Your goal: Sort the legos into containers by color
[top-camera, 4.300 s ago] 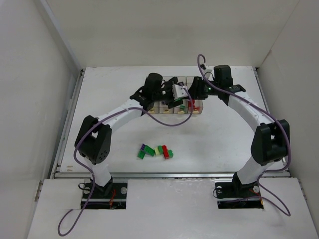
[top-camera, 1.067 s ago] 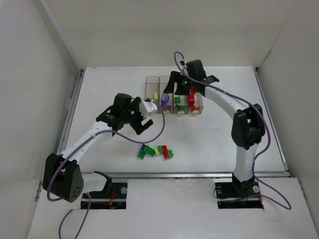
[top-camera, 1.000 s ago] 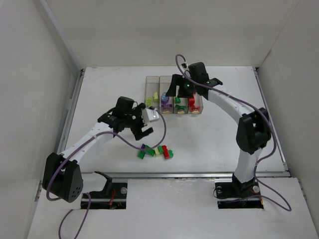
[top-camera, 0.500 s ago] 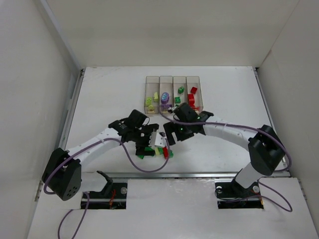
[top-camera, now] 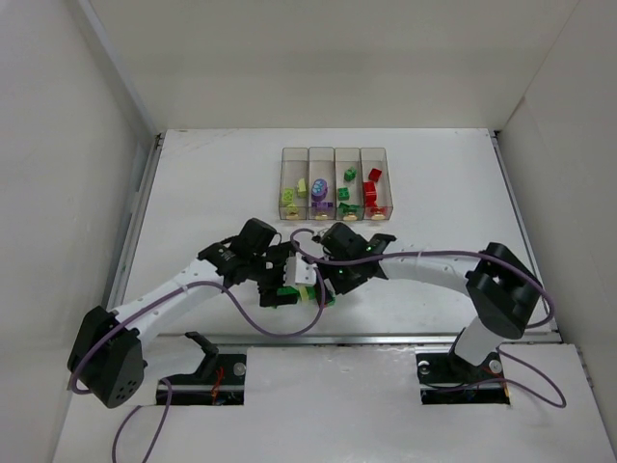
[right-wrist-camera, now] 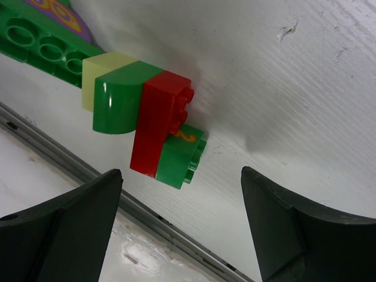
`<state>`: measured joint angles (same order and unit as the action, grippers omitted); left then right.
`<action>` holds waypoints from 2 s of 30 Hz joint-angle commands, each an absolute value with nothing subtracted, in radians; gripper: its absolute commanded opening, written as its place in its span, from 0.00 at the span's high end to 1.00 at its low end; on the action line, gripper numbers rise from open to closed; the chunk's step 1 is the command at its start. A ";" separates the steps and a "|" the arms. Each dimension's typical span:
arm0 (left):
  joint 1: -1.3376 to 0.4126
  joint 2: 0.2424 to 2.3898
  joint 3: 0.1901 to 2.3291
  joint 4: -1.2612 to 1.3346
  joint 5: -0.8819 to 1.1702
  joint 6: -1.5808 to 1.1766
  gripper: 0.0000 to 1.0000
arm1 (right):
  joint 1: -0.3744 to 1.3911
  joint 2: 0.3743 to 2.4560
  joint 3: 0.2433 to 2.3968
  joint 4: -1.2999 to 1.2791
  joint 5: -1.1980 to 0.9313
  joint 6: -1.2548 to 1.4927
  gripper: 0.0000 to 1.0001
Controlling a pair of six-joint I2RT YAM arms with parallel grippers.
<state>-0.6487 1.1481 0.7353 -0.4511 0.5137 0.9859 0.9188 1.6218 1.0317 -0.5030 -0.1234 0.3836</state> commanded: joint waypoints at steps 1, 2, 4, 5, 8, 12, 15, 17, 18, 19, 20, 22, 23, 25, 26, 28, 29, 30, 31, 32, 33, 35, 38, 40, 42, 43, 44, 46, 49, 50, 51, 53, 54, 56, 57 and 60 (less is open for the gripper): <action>-0.655 1.115 0.712 -0.448 0.514 0.942 0.09 | 0.931 1.646 1.062 -0.445 -0.110 0.394 0.13; -0.655 1.115 0.712 -0.448 0.505 0.942 0.09 | 0.931 1.658 1.072 -0.445 -0.110 0.405 0.13; -0.655 1.115 0.712 -0.448 0.505 0.933 0.09 | 0.931 1.683 1.081 -0.445 -0.110 0.405 0.13; -0.655 1.106 0.712 -0.448 0.505 0.933 0.09 | 0.940 1.703 1.097 -0.445 -0.110 0.405 0.13; -0.655 1.106 0.712 -0.439 0.505 0.911 0.09 | 0.950 1.735 1.137 -0.457 -0.101 0.405 0.16; -0.655 1.106 0.703 -0.419 0.495 0.902 0.09 | 0.960 1.767 1.158 -0.479 -0.101 0.396 0.26; -0.655 1.097 0.703 -0.419 0.486 0.882 0.09 | 0.960 1.767 1.158 -0.479 -0.091 0.396 0.43; -0.655 1.097 0.703 -0.419 0.476 0.882 0.09 | 0.960 1.767 1.167 -0.488 -0.091 0.396 0.59; -0.655 1.097 0.703 -0.419 0.476 0.882 0.09 | 0.960 1.776 1.167 -0.488 -0.081 0.396 0.65; -0.655 1.097 0.703 -0.419 0.476 0.873 0.09 | 0.960 1.785 1.180 -0.498 -0.081 0.387 0.70; -0.655 1.097 0.703 -0.419 0.476 0.873 0.09 | 0.960 1.786 1.180 -0.499 -0.081 0.387 0.78; -0.655 1.097 0.712 -0.410 0.476 0.862 0.09 | 0.960 1.808 1.206 -0.512 -0.072 0.387 0.91; -0.655 1.097 0.712 -0.410 0.476 0.862 0.09 | 0.960 1.809 1.206 -0.523 -0.072 0.387 0.94; -0.655 1.097 0.721 -0.410 0.476 0.851 0.09 | 0.960 1.809 1.229 -0.523 -0.049 0.387 0.98; -0.655 1.106 0.721 -0.410 0.476 0.851 0.09 | 0.960 1.809 1.229 -0.532 -0.038 0.387 0.99; -0.655 1.106 0.721 -0.410 0.476 0.851 0.09 | 0.960 1.809 1.241 -0.541 -0.025 0.387 1.00; -0.655 1.106 0.730 -0.410 0.476 0.851 0.09 | 0.960 1.809 1.255 -0.541 -0.015 0.387 1.00; -0.655 1.106 0.730 -0.410 0.476 0.851 0.09 | 0.950 1.809 1.267 -0.551 -0.015 0.377 1.00; -0.655 1.106 0.730 -0.410 0.476 0.851 0.09 | 0.950 1.809 1.267 -0.551 -0.006 0.377 1.00; -0.655 1.106 0.730 -0.410 0.476 0.851 0.09 | 0.939 1.809 1.276 -0.551 -0.006 0.377 1.00; -0.655 1.106 0.730 -0.410 0.466 0.851 0.09 | 0.939 1.809 1.276 -0.551 -0.006 0.377 1.00; -0.655 1.106 0.730 -0.410 0.466 0.851 0.09 | 0.913 1.799 1.276 -0.551 0.003 0.377 1.00; -0.655 1.106 0.730 -0.391 0.477 0.842 0.09 | 0.867 1.799 1.276 -0.551 -0.008 0.377 1.00; -0.655 1.106 0.730 -0.391 0.477 0.842 0.09 | 0.845 1.808 1.285 -0.551 -0.018 0.377 0.94; -0.655 1.106 0.730 -0.391 0.477 0.842 0.09 | 0.832 1.821 1.285 -0.551 -0.018 0.368 0.83; -0.655 1.106 0.730 -0.391 0.463 0.842 0.09 | 0.831 1.833 1.298 -0.560 -0.018 0.368 0.78; -0.655 1.106 0.720 -0.391 0.453 0.842 0.09 | 0.831 1.833 1.298 -0.560 -0.018 0.354 0.73; -0.655 1.106 0.710 -0.391 0.443 0.842 0.09 | 0.831 1.842 1.307 -0.560 -0.018 0.344 0.49; -0.655 1.097 0.710 -0.391 0.443 0.842 0.09 | 0.831 1.830 1.318 -0.569 -0.029 0.334 0.25; -0.655 1.097 0.710 -0.391 0.443 0.842 0.09 | 0.831 1.812 1.318 -0.581 -0.029 0.334 0.21; -0.655 1.097 0.710 -0.391 0.443 0.842 0.09 | 0.831 1.803 1.318 -0.581 -0.029 0.334 0.18; -0.655 1.088 0.710 -0.400 0.419 0.842 0.09 | 0.831 1.769 1.327 -0.609 -0.018 0.345 0.10; -0.646 1.078 0.710 -0.400 0.419 0.842 0.09 | 0.831 1.755 1.327 -0.609 -0.018 0.345 0.10; -0.629 1.069 0.701 -0.413 0.410 0.842 0.09 | 0.831 1.730 1.327 -0.620 -0.006 0.371 0.09; -0.615 1.056 0.701 -0.413 0.410 0.832 0.09 | 0.848 1.711 1.327 -0.629 -0.006 0.380 0.09; -0.589 1.016 0.680 -0.404 0.364 0.799 0.09 | 0.902 1.710 1.338 -0.638 -0.018 0.390 0.13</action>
<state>-0.6094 1.0737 0.7059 -0.3985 0.3962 0.8383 0.8459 1.7576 1.2854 -0.6231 -0.0124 0.3683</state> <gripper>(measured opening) 0.908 0.877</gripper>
